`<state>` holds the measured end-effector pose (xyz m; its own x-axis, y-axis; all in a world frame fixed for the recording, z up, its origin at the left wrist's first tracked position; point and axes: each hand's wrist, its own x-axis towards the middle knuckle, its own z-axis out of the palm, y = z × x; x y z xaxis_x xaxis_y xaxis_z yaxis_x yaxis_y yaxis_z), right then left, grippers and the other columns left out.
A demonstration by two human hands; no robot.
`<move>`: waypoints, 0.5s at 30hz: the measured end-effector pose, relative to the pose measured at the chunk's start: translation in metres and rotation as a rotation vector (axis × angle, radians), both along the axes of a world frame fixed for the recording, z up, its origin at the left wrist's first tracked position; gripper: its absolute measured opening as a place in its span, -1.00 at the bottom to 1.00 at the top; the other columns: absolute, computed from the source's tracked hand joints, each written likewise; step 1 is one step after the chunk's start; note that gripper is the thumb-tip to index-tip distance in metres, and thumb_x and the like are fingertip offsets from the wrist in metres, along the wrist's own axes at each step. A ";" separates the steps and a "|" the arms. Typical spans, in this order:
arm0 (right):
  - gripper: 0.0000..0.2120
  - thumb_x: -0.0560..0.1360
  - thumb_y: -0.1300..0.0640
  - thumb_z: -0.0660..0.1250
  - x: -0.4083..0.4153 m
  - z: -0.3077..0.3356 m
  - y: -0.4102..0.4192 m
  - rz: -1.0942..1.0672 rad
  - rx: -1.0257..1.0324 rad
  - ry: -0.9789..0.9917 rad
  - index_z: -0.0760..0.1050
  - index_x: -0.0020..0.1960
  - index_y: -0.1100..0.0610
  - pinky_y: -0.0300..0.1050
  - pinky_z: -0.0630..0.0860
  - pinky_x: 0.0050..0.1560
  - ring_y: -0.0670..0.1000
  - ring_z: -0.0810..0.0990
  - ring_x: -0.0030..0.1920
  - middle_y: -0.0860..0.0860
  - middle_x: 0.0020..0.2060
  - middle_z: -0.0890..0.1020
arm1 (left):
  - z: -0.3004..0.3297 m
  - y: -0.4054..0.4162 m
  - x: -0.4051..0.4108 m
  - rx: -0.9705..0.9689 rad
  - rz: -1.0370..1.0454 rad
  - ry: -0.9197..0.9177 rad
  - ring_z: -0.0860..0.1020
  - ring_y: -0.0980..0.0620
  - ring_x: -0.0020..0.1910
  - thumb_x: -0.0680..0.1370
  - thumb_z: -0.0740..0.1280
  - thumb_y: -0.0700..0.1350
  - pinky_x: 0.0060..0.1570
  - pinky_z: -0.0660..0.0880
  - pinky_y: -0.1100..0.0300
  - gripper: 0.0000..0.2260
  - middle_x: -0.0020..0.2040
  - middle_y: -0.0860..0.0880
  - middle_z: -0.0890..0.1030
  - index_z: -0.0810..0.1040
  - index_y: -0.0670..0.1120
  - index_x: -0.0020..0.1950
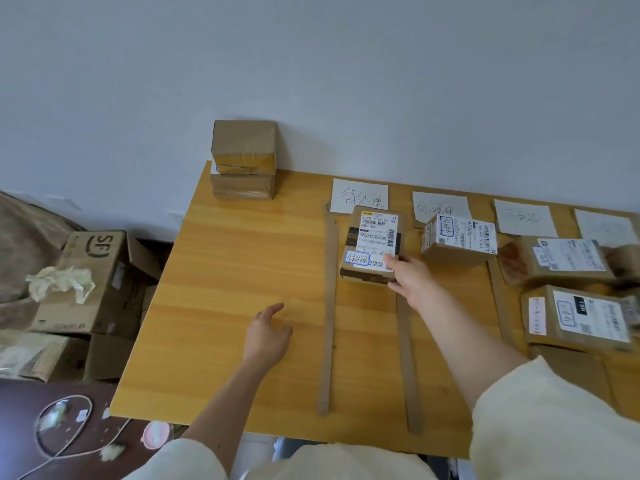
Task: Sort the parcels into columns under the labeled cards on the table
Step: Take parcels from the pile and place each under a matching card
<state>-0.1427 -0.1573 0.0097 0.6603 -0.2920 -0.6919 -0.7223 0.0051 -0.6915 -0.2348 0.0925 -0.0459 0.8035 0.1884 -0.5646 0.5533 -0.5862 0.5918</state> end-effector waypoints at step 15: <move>-0.68 0.63 0.10 0.21 0.016 -0.015 -0.004 0.075 -0.215 0.028 0.44 0.35 0.15 -0.06 0.50 0.05 0.10 0.55 0.14 0.05 0.22 0.59 | -0.002 -0.002 0.012 0.013 0.024 0.026 0.43 0.22 -0.30 0.56 0.28 -0.12 -0.32 0.45 0.21 -0.57 0.40 -0.06 0.40 0.38 0.05 0.43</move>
<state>-0.1266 -0.1615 -0.0052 0.6675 -0.3857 -0.6370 -0.7337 -0.1950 -0.6508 -0.2231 0.0904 -0.0481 0.7836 0.2150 -0.5829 0.5827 -0.5798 0.5694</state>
